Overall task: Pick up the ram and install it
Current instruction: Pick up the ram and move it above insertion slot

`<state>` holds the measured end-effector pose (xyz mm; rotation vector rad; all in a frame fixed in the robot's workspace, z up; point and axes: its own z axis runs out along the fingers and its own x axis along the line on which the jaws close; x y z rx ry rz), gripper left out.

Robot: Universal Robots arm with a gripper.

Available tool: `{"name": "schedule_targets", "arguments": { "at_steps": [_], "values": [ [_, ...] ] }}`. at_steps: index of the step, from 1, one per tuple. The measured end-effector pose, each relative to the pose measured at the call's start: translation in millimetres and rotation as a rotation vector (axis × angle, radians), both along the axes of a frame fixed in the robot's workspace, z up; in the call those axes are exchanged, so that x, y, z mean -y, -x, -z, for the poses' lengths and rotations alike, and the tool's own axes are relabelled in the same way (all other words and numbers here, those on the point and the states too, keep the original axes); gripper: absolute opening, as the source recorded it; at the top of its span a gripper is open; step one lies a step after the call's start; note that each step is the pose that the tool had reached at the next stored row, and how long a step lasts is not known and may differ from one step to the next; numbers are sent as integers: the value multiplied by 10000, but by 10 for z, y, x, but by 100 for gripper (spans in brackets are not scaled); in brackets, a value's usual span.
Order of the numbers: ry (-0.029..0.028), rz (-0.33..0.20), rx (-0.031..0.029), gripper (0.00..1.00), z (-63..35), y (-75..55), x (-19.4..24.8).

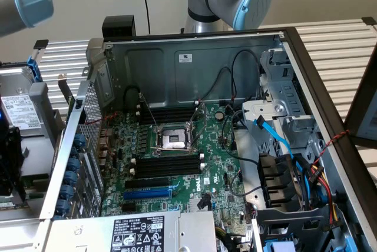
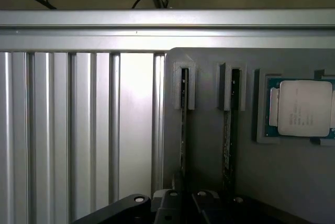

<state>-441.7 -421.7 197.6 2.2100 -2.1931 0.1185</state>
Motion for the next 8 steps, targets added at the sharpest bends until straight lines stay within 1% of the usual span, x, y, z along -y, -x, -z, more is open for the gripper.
{"name": "schedule_targets", "arguments": {
  "at_steps": [8],
  "values": [
    [0,0,0,13,0,0,0]
  ]
}}
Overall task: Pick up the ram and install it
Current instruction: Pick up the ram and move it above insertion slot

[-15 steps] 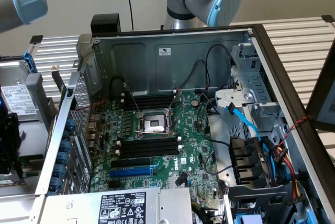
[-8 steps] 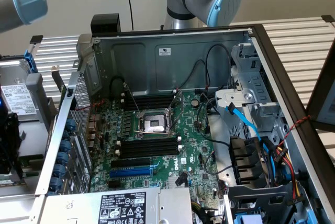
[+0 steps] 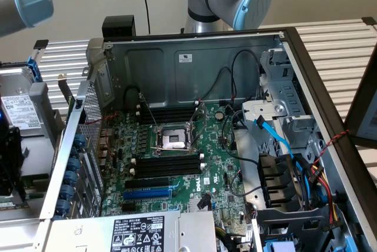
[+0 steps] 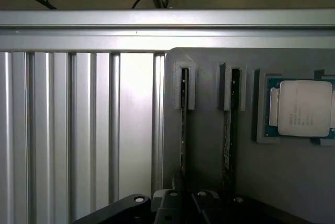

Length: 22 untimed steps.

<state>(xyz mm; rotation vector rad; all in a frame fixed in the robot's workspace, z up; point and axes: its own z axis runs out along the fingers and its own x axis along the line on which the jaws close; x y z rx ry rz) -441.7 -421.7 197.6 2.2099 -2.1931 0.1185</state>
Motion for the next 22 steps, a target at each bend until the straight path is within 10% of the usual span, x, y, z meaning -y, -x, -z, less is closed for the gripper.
{"name": "schedule_targets", "arguments": {
  "at_steps": [22],
  "values": [
    [0,0,0,13,-938,0,66]
  ]
}}
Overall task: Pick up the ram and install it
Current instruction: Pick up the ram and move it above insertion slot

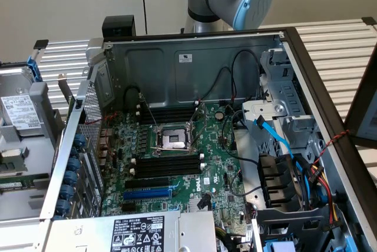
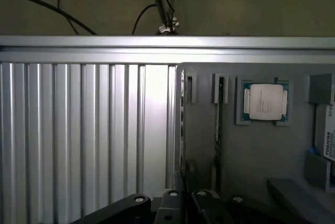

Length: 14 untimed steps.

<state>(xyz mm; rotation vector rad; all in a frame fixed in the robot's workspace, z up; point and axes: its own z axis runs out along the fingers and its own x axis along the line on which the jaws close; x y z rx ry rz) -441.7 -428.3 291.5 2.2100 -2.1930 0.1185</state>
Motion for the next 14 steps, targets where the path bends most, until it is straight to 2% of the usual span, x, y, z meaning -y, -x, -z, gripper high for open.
{"name": "schedule_targets", "arguments": {
  "at_steps": [9,14],
  "values": [
    [1,1,-1,13,-409,0,49],
    [0,1,1,13,-636,0,55]
  ]
}}
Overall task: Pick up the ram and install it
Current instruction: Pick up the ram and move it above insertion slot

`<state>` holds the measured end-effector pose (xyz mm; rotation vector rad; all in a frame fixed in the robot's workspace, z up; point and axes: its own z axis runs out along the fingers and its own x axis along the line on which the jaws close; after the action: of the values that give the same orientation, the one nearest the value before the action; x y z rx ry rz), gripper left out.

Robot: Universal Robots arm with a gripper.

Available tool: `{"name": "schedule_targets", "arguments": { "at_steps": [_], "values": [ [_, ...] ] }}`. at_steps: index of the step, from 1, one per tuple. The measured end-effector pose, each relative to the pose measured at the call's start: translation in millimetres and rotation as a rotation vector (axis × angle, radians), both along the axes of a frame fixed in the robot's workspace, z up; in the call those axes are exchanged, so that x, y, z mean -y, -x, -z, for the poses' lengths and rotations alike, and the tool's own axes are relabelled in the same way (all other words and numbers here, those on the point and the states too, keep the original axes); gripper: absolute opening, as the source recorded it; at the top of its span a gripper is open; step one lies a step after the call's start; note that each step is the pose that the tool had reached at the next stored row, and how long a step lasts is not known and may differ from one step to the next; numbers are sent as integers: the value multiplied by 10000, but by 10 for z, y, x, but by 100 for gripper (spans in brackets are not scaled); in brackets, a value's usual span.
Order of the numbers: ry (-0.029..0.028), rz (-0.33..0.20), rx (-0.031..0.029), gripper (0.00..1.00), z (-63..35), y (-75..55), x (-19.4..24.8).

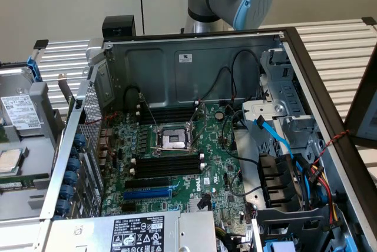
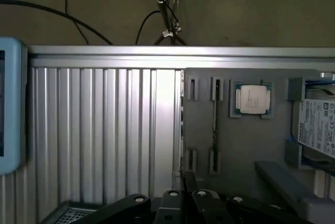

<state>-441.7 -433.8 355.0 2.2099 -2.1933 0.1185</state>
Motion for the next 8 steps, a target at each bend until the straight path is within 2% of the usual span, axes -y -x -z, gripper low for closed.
{"name": "schedule_targets", "arguments": {
  "at_steps": [8],
  "values": [
    [0,-1,-1,13,-366,0,10]
  ]
}}
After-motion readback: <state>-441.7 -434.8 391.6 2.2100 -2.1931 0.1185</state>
